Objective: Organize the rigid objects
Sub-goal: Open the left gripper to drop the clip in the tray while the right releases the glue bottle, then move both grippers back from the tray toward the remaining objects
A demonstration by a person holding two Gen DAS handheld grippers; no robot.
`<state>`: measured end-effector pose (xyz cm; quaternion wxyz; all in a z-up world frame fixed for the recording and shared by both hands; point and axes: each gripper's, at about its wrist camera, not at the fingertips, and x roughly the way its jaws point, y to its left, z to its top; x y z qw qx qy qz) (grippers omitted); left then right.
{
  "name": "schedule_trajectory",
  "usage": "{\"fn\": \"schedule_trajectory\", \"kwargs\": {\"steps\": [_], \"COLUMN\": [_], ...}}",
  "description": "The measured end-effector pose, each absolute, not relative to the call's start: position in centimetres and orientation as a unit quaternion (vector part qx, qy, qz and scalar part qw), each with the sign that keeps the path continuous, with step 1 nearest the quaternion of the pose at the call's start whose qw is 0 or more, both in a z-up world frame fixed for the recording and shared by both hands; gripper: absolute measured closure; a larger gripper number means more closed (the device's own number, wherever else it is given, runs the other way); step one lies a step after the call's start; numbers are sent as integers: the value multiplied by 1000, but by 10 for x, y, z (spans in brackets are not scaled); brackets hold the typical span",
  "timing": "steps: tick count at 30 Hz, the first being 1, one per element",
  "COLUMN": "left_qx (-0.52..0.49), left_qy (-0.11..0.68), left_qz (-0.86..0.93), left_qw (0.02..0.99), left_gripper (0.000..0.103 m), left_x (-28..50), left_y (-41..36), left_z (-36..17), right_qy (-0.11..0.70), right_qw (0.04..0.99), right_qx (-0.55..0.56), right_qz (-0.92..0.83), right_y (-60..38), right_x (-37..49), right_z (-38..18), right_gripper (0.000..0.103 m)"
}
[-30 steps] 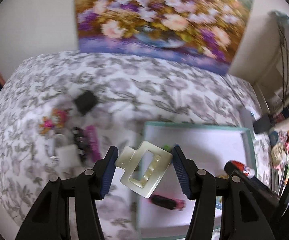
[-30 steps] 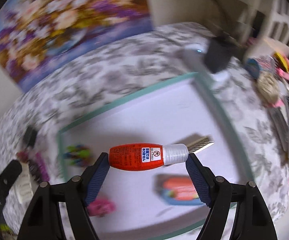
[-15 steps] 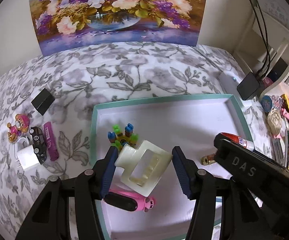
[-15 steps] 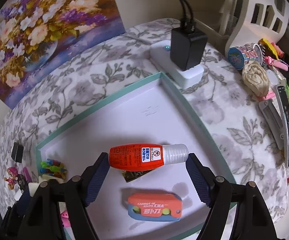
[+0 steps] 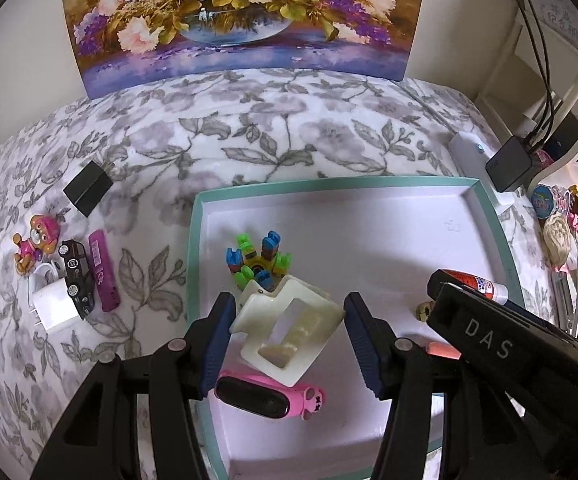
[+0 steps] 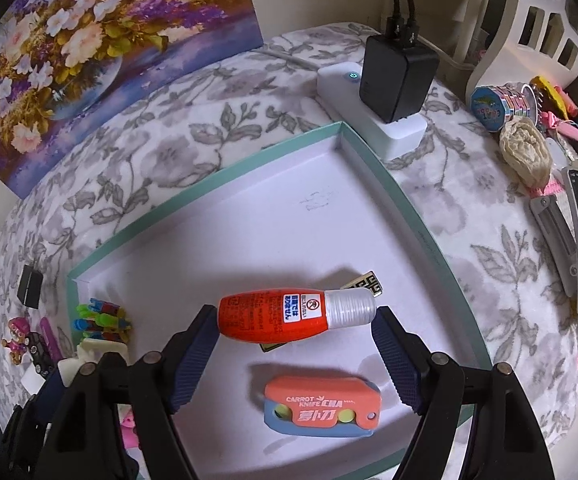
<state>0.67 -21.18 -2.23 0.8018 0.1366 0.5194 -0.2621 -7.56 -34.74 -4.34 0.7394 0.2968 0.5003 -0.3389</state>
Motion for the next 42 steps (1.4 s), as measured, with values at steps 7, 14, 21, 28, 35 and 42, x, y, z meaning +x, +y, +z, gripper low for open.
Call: {"fn": "schedule_trajectory", "kwargs": {"steps": [7, 14, 21, 28, 35, 42], "left_qx": [134, 133, 127, 125, 104, 70], "left_qy": [518, 516, 522, 521, 519, 507], "left_qz": [-262, -257, -252, -237, -203, -156], "left_qw": [803, 806, 805, 810, 824, 845], "left_gripper": [45, 37, 23, 22, 22, 22], "left_x": [7, 8, 12, 17, 33, 57], "left_y": [-210, -208, -204, -195, -174, -135], "left_z": [-20, -19, -16, -10, -2, 12], "right_qy": [499, 495, 483, 474, 472, 475], "right_qw": [742, 744, 742, 738, 736, 739], "right_qx": [289, 284, 289, 299, 302, 293], "right_qz": [-341, -346, -365, -375, -381, -377], "right_y": [-346, -345, -349, -352, -351, -344], "right_x": [-76, -75, -81, -86, -90, -88], "right_z": [-39, -35, -31, -29, -26, -19], "right_gripper": [22, 16, 0, 0, 0, 0]}}
